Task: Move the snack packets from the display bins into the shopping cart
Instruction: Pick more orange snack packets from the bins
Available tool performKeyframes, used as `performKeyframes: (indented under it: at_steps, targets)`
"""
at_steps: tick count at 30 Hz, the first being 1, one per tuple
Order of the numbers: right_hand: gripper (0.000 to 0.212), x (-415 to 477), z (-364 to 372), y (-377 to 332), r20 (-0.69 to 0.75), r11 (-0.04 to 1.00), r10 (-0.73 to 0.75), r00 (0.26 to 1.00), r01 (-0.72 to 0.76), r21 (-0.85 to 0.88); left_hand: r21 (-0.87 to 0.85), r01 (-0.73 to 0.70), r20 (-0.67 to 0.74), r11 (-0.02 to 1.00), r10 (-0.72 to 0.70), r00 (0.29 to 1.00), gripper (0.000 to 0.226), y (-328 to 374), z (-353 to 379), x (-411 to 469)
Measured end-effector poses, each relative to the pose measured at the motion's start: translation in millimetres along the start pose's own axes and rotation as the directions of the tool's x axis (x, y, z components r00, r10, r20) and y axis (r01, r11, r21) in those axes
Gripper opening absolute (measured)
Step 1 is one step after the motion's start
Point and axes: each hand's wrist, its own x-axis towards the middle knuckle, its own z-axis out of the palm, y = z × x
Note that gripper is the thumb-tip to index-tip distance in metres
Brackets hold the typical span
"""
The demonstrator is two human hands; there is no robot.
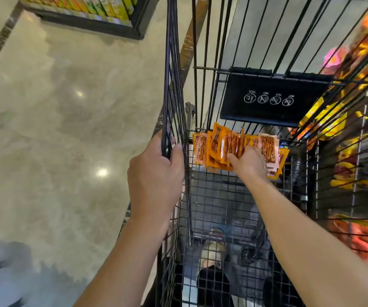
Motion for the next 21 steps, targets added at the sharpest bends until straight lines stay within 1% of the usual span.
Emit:
performKeyframes:
  at_steps: [2, 5, 6, 9, 11, 12, 14, 16, 17, 19, 21]
  targets:
    - [0.027, 2.6, -3.4, 3.6, -0.001, 0.998, -0.032, 0.999, 0.032, 0.048, 0.002, -0.002, -0.001, 1.000, 0.002, 1.000, 0.012, -0.2, 0.1, -0.8]
    - [0.009, 3.4, -9.8, 12.3, -0.024, 0.992, -0.074, 0.997, 0.076, 0.100, 0.001, -0.007, -0.004, 1.000, 0.007, 1.000, 0.018, 1.4, 0.7, -2.0]
    - [0.009, 3.8, -11.1, 14.5, -0.029, 0.989, -0.073, 0.997, 0.076, 0.126, 0.000, -0.009, -0.007, 1.000, 0.009, 1.000, 0.019, 1.5, 0.7, -2.0]
    - [0.020, 3.8, -14.0, 20.8, -0.042, 0.978, -0.046, 0.998, 0.054, 0.201, 0.013, -0.031, -0.014, 0.999, 0.031, 0.999, 0.018, -0.4, -0.2, -1.6]
    - [0.015, 2.2, -14.7, 25.6, -0.039, 0.963, -0.033, 0.999, 0.042, 0.265, 0.014, -0.032, -0.013, 0.999, 0.033, 0.999, 0.010, -2.3, -0.5, -1.1]
    - [0.014, 0.9, -15.0, 28.3, -0.048, 0.959, -0.043, 0.998, 0.055, 0.279, 0.010, -0.029, -0.015, 1.000, 0.029, 0.999, 0.009, -2.2, -1.0, -1.0]
    - [0.021, -6.5, -17.4, 31.8, -0.088, 0.945, -0.085, 0.993, 0.108, 0.309, 0.015, -0.022, -0.005, 1.000, 0.023, 1.000, 0.011, -0.7, -2.0, -1.6]
    - [0.027, -18.8, -24.2, 32.4, -0.098, 0.907, -0.115, 0.988, 0.145, 0.396, 0.037, -0.012, 0.023, 0.999, 0.011, 1.000, 0.007, 3.3, -3.9, -1.1]
    - [0.027, -26.0, -29.5, 33.2, -0.096, 0.887, -0.133, 0.986, 0.162, 0.433, 0.058, -0.004, 0.038, 0.998, 0.002, 0.999, 0.011, 6.8, -5.1, -0.8]
    - [0.022, -41.0, -40.5, 35.8, -0.070, 0.855, -0.162, 0.984, 0.176, 0.488, 0.086, 0.002, 0.053, 0.996, -0.006, 0.999, 0.036, 14.0, -10.3, -4.3]
    - [0.016, -55.6, -53.0, 39.8, -0.051, 0.806, -0.186, 0.981, 0.182, 0.564, 0.075, -0.045, -0.005, 0.996, 0.045, 0.999, 0.058, 21.2, -15.5, -13.7]
